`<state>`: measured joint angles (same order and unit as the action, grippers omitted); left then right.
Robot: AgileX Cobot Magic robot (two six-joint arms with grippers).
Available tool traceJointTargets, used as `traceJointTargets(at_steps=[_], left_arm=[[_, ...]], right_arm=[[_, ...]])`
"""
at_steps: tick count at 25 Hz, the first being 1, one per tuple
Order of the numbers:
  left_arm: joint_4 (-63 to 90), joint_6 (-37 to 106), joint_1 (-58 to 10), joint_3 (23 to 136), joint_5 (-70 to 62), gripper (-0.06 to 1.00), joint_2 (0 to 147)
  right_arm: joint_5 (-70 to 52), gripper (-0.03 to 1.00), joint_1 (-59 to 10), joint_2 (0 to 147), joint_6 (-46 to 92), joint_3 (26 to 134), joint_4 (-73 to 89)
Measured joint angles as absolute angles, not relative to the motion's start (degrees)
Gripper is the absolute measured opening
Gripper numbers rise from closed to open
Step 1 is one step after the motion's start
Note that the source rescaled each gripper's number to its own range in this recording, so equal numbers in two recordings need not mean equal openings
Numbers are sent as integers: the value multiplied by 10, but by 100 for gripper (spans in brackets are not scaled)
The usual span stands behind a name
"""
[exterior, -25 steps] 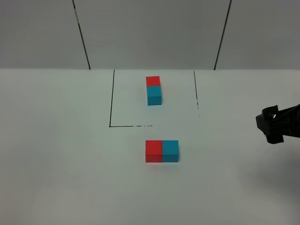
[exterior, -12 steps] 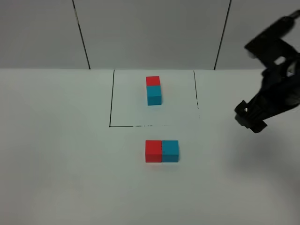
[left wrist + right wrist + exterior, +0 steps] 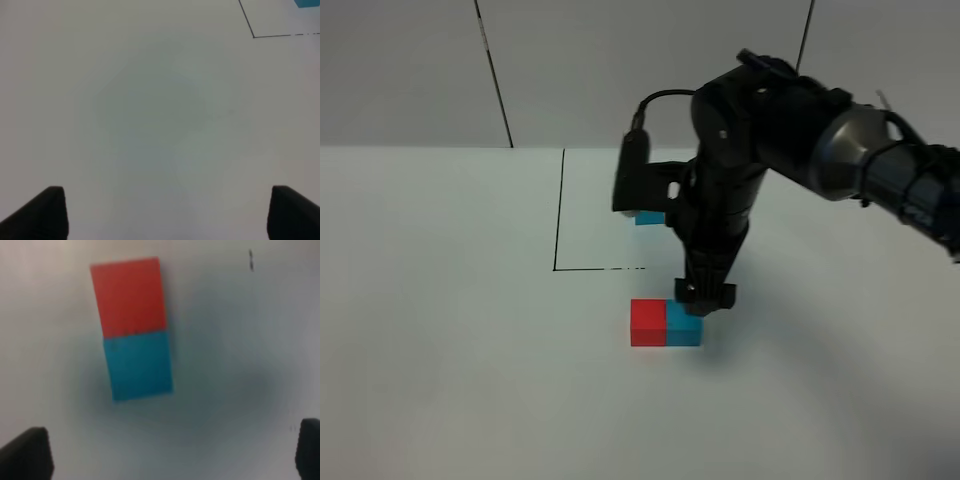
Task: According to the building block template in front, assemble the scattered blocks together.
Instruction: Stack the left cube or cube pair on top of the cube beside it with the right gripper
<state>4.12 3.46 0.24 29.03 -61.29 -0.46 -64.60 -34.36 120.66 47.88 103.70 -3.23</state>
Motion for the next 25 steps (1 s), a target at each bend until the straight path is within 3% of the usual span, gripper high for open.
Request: traceJointTargets(at_steps=[6,25], left_arm=[[41,35,2,290,-613,88,-5],[41,36,2,290,-613,88,-5]], right_arm=[[-646,94,-355,1276,507,1083,-13],[-623,91,-355,1362,495,1085,6]])
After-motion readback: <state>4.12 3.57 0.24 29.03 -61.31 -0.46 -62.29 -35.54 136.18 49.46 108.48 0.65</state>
